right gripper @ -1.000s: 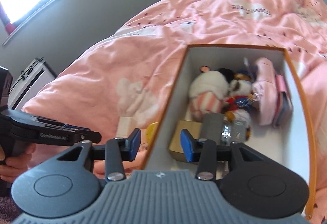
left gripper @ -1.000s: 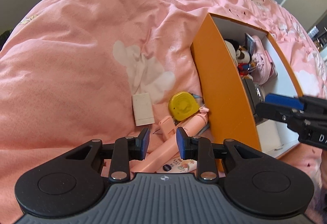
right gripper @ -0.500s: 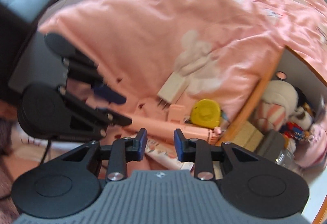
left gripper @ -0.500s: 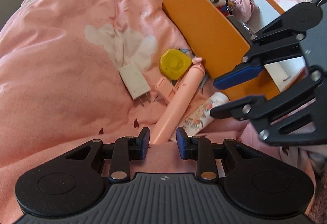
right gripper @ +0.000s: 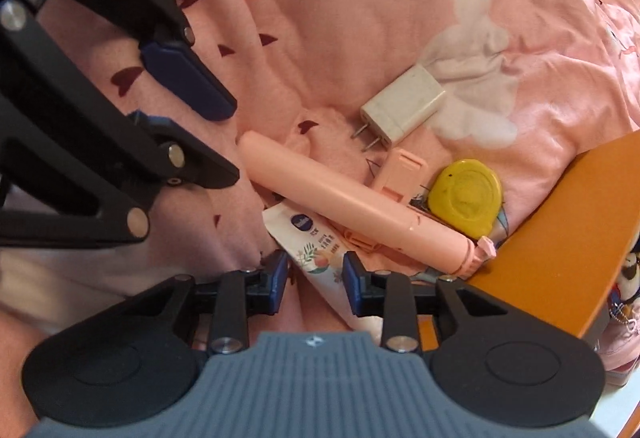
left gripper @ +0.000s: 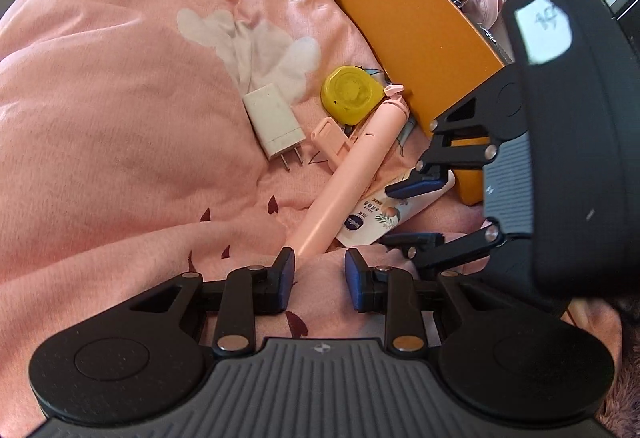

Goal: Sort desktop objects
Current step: 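Grasp the pink selfie stick with left tool while right tool grasps the lotion tube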

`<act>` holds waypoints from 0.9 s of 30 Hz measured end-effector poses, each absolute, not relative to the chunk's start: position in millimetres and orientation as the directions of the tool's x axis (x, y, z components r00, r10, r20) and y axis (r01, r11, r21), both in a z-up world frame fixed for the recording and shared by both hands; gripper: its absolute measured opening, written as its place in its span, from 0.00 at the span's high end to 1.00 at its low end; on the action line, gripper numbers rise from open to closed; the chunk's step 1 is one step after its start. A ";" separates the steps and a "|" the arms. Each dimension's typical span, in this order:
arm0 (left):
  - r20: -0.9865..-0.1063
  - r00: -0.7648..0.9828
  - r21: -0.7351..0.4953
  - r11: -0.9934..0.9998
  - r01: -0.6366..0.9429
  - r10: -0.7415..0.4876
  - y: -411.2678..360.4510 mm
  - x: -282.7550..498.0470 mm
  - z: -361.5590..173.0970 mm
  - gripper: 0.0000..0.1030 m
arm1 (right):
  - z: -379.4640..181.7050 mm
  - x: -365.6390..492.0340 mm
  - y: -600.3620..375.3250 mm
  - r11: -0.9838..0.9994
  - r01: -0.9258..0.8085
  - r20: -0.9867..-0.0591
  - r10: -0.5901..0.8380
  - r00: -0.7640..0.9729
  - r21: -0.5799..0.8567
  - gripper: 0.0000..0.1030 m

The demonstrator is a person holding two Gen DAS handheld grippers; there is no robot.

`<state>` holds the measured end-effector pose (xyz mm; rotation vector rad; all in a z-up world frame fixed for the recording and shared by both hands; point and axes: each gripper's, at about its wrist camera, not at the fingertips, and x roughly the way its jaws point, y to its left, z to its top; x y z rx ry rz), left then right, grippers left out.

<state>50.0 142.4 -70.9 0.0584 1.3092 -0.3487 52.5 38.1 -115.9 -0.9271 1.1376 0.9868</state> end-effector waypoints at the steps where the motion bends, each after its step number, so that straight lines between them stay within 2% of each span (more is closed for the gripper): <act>1: -0.952 0.215 -0.155 0.947 0.283 -0.220 141.7 50.2 -69.8 0.69 | -117.6 50.6 40.4 0.289 -0.952 -0.980 0.141 0.143 -0.097 0.68; 7: -0.951 0.216 -0.157 0.947 0.281 -0.222 135.9 50.9 -63.9 0.69 | -124.3 48.0 40.8 0.263 -0.958 -0.972 0.170 0.161 -0.112 0.70; 12: -0.943 0.233 -0.174 0.947 0.271 -0.239 139.3 49.6 -53.4 0.69 | -109.8 44.5 28.6 0.259 -0.955 -0.952 0.223 0.207 -0.147 0.81; 16: -0.934 0.257 -0.184 0.949 0.255 -0.250 146.7 50.2 -40.9 0.69 | -90.5 43.9 15.2 0.279 -0.946 -0.932 0.270 0.242 -0.165 0.88; 22: -0.920 0.315 -0.163 0.957 0.239 -0.235 154.5 52.6 -22.6 0.68 | -52.7 44.3 -5.6 0.347 -0.924 -0.887 0.360 0.288 -0.160 0.90; 27: -0.926 0.312 -0.120 0.951 0.284 -0.211 141.0 53.6 -24.9 0.67 | -8.9 56.0 -29.5 0.464 -0.883 -0.827 0.470 0.310 -0.068 0.91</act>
